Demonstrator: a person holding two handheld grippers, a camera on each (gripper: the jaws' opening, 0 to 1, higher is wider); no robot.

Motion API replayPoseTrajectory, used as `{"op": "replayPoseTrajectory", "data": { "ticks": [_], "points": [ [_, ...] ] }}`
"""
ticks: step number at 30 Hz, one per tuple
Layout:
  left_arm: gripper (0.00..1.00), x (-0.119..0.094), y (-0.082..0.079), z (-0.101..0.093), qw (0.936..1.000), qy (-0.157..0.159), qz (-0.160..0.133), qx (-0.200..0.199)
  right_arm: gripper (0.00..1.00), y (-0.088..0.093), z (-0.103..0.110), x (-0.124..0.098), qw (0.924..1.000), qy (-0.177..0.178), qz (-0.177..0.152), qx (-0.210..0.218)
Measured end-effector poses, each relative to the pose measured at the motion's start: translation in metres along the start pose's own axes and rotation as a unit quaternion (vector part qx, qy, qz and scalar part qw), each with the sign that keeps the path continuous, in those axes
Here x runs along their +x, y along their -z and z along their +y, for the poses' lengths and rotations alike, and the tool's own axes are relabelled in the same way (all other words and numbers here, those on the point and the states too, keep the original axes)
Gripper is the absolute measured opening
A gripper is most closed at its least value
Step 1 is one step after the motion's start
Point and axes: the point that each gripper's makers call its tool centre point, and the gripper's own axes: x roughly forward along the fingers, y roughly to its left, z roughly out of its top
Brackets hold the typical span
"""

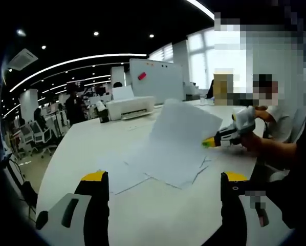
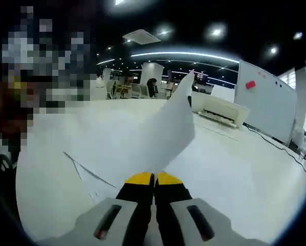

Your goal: Organize the stack of printing papers by aligning and flattening the scattered papers on the table

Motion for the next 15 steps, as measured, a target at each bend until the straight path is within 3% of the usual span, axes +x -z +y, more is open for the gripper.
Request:
{"op": "replayPoseTrajectory", "data": {
  "ticks": [15],
  "points": [
    [0.93,-0.001,0.0,-0.001,1.0,0.002,-0.002,0.0,0.0,-0.058,-0.005,-0.028,0.9972,0.018,-0.066,-0.031]
  ]
}}
